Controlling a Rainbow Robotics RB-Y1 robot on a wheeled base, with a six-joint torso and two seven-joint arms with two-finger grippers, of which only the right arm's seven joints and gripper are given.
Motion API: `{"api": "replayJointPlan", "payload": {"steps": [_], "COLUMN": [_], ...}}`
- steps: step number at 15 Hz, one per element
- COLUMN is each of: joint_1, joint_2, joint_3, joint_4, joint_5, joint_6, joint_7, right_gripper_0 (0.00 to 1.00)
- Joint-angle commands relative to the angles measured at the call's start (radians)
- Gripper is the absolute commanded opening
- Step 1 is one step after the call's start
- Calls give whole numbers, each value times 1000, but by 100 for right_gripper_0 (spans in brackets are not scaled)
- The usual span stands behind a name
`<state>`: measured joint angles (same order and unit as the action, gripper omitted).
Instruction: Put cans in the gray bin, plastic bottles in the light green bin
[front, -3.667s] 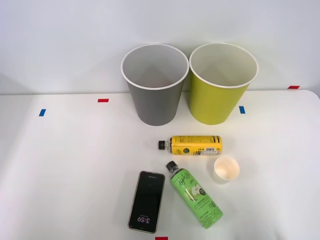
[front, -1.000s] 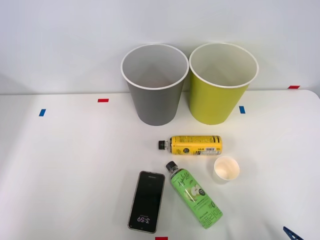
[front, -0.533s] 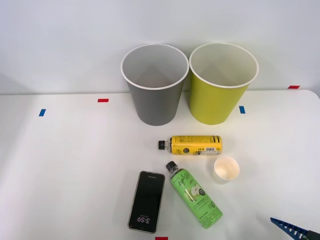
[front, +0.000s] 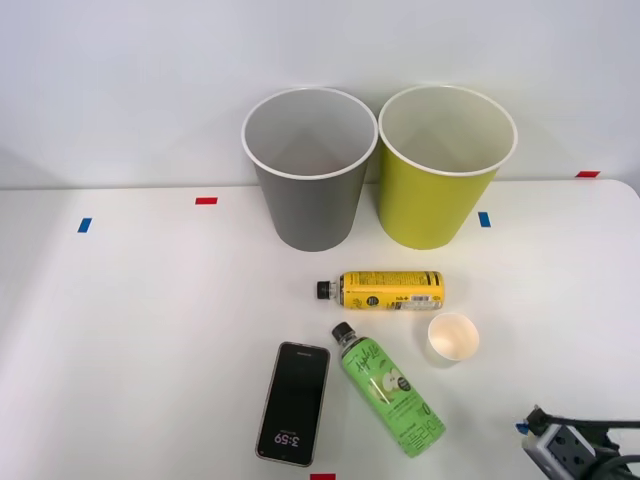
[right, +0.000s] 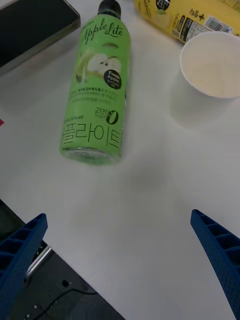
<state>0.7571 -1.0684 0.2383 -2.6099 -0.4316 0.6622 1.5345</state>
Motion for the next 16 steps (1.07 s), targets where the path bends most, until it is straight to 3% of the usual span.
{"api": "replayJointPlan", "payload": {"steps": [1, 7, 11, 16], "joint_1": [-202, -421, -495, -571], "joint_2": [-24, -31, 1, 42], "joint_3": [107, 285, 309, 400], "joint_4": [-8, -8, -8, -8], "joint_5": [28, 28, 30, 105], "joint_6": [162, 287, 361, 361], "joint_7": [-172, -395, -402, -418], "right_gripper_0": [100, 100, 100, 100]}}
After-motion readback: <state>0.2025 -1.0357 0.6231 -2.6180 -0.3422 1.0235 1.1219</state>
